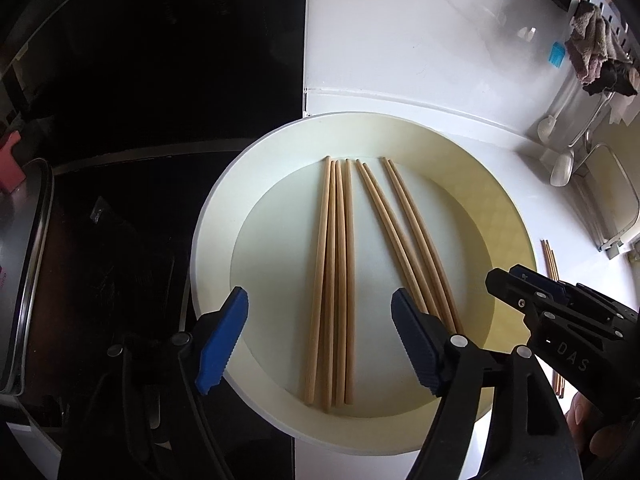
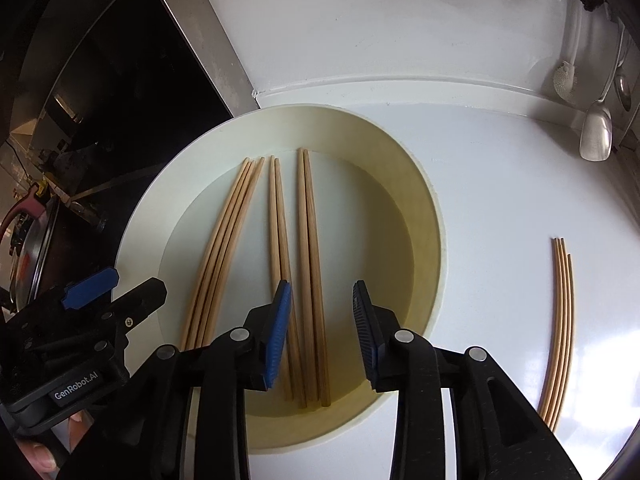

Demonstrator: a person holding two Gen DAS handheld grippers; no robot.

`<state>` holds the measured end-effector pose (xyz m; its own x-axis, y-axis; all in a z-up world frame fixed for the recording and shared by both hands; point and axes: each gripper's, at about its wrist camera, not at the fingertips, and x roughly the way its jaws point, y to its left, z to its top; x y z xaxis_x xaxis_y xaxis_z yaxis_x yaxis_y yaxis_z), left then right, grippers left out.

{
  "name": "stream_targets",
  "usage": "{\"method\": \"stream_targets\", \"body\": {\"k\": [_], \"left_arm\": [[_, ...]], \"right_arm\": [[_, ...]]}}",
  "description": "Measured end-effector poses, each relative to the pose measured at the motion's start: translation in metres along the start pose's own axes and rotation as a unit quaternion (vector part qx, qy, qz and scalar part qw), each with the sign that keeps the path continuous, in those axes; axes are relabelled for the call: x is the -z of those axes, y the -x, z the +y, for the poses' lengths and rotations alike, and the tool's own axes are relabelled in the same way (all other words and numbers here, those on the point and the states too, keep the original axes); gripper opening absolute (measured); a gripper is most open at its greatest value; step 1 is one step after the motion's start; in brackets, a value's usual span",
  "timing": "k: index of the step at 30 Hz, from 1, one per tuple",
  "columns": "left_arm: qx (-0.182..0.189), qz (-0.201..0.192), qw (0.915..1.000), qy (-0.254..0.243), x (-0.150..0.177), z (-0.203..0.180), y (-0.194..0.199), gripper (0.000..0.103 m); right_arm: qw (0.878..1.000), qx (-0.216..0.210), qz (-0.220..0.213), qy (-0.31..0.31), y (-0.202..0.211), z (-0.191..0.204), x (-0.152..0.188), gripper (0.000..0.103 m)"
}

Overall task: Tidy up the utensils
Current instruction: 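Open both tools to release the chopsticks into the bowl, then withdraw both open tools from the bowl toward the remaining chopsticks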

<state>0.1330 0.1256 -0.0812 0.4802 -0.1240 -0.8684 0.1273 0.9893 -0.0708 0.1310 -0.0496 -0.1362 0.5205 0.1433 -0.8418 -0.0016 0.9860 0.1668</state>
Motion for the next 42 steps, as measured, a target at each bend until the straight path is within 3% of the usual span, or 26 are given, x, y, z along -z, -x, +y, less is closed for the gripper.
{"method": "stream_targets", "body": {"k": [6, 10, 21, 28, 34, 42], "left_arm": [[0.008, -0.008, 0.9999, -0.001, 0.008, -0.011, 0.011, 0.075], [0.028, -0.007, 0.9996, -0.007, 0.017, -0.029, 0.016, 0.076], [0.069, -0.008, 0.9964, -0.049, 0.041, -0.107, 0.026, 0.078], [0.097, -0.006, 0.9915, -0.087, 0.056, -0.161, 0.028, 0.078], [0.086, -0.026, 0.9899, -0.110, 0.069, -0.195, 0.034, 0.080], [0.063, -0.041, 0.9908, -0.112, 0.085, -0.216, 0.022, 0.081]], "right_arm": [[1.000, -0.001, -0.011, -0.014, 0.019, -0.017, 0.015, 0.037], [0.999, 0.009, -0.029, -0.031, 0.037, -0.038, 0.027, 0.045], [0.996, 0.055, -0.040, -0.066, 0.076, -0.121, 0.077, 0.049], [0.991, 0.087, -0.045, -0.091, 0.089, -0.175, 0.108, 0.059], [0.989, 0.105, -0.044, -0.089, 0.092, -0.210, 0.131, 0.061], [0.991, 0.107, -0.050, -0.070, 0.070, -0.225, 0.142, 0.062]]}}
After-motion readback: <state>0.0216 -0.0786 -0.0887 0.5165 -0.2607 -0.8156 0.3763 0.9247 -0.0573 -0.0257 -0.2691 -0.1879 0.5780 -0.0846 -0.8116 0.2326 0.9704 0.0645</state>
